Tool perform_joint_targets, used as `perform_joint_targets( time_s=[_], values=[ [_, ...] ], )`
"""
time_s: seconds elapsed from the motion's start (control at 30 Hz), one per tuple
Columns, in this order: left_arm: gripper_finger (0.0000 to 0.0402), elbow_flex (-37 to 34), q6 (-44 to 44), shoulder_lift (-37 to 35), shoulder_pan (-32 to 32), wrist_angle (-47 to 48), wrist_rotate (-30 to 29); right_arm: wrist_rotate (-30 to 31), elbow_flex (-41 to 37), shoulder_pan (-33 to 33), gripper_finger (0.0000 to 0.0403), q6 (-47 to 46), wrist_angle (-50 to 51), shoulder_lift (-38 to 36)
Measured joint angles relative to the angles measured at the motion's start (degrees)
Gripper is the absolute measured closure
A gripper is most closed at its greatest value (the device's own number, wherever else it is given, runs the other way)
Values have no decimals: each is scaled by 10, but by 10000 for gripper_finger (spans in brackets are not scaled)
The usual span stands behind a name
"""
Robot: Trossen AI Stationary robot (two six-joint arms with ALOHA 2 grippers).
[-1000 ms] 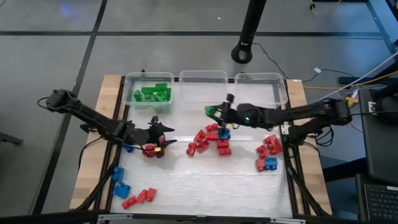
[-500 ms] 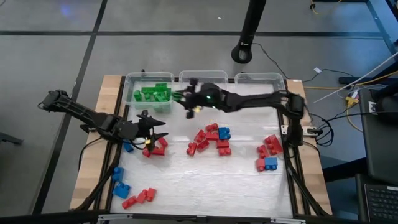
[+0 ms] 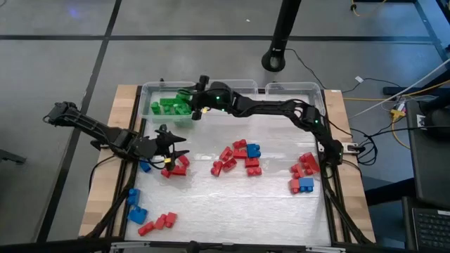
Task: Sort blocks
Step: Put the green game piece into the left transparent bin, then put the red game piece into the middle transparent bin
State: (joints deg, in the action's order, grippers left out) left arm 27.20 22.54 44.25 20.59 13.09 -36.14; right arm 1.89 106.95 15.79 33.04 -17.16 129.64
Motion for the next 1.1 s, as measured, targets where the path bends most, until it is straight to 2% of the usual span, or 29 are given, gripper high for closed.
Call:
perform_joint_targets(
  time_s=[0.13,0.3,0.43,0.53,0.63,0.73,0.9,1.1],
  values=[
    [171,0,-2,0,0,1,0,0,2,0,113,7,16,-2],
    [171,0,-13,0,0,1,0,-30,2,-6,78,50,121,-45],
    [171,0,-5,0,1,2,0,-79,2,-27,68,87,302,-125],
    [171,0,1,4,2,4,3,-84,2,-57,68,115,461,-184],
    [171,0,2,15,2,4,3,-62,2,-97,68,120,598,-226],
    [171,0,2,28,2,-1,4,-18,-3,-142,68,93,686,-252],
    [171,0,16,59,2,-19,5,36,-93,-206,68,41,697,-297],
    [171,0,20,107,4,-68,13,66,-273,-241,68,-55,632,-373]
  ],
)
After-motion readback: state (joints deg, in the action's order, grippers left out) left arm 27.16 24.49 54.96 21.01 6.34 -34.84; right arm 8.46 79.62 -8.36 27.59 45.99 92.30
